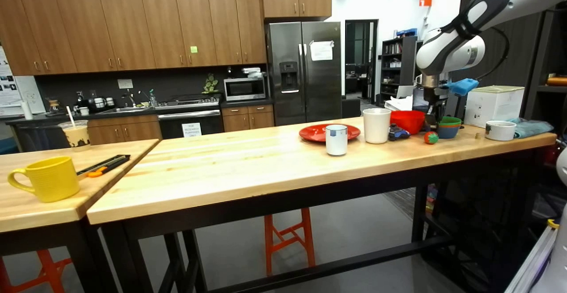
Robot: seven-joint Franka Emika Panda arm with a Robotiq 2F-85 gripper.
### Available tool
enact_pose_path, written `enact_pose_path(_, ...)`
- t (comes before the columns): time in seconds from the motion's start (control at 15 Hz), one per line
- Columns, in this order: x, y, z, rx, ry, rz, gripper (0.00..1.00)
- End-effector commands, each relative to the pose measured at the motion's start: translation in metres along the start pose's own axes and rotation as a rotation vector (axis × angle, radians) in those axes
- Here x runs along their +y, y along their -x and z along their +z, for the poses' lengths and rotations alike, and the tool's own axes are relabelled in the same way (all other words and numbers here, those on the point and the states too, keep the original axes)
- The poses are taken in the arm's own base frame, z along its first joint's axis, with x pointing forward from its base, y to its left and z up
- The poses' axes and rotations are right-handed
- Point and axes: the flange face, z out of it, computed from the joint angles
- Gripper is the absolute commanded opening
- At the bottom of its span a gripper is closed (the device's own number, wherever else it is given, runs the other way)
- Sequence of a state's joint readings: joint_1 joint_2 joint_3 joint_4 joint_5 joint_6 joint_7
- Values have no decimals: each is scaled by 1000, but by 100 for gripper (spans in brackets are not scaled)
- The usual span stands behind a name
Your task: Push the strawberry toy off of the table
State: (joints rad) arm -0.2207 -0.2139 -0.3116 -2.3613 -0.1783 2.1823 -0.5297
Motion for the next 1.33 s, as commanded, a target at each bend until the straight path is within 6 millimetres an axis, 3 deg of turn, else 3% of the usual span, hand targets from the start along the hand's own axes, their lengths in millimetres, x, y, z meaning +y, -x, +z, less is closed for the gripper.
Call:
enact_pose_path(0.0, -1, 9, -10, -22, 0, 17, 0)
enact_pose_path(0.4, -5, 8, -6, -10, -8, 0, 0)
enact_pose_path(1.27, -37, 3, 17, -37, -79, -69, 0)
